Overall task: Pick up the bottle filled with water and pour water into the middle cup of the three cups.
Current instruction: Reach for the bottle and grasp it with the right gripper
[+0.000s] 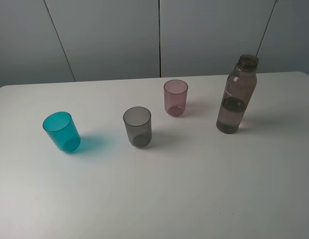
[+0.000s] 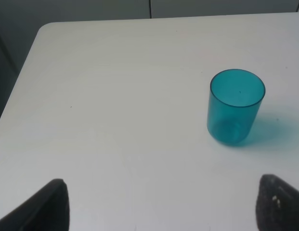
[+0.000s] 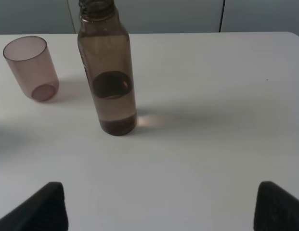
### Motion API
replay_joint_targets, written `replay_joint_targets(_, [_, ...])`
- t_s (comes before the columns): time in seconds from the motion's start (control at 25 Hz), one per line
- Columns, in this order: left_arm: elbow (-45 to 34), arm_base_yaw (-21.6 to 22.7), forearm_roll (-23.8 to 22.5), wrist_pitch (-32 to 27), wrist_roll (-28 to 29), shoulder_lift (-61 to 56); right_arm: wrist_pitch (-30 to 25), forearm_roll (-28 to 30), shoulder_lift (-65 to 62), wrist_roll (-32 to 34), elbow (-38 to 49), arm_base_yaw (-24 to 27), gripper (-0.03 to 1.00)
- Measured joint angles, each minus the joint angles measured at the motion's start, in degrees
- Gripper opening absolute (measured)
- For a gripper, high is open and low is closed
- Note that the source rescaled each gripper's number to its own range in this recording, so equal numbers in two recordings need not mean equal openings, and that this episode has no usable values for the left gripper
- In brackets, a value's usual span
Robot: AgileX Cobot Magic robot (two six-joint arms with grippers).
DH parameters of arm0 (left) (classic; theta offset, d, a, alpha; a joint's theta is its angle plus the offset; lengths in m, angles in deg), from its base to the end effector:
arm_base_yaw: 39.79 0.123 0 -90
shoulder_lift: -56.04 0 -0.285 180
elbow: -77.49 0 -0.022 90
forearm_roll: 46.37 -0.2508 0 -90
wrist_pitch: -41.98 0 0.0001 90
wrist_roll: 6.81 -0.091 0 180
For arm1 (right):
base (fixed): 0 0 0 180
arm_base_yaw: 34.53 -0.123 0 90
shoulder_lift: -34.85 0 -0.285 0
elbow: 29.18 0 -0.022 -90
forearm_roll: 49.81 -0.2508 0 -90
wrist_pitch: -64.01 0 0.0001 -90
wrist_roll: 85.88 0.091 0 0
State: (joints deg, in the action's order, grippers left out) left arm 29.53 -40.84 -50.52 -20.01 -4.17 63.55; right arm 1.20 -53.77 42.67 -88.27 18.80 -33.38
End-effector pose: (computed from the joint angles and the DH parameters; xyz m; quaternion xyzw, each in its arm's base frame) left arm -0.0077 0.0060 0.2787 -0.0139 0.8541 0.0194 0.5196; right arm -0.0074 0.0057 0.2774 -0.0114 0.8593 0.0187 0.5110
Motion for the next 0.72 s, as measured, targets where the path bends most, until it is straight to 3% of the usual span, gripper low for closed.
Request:
replay_joint_targets(0.52, [0.0,0.0,0.0,0.0,0.0,0.0,0.05,-1.71,0.0,0.18,0.0,0.0,0.49])
replay_joint_targets(0.72, [0.0,0.0,0.0,0.0,0.0,0.0,2.86,-1.6,3.57,-0.72,-1.11,0.0,0.49])
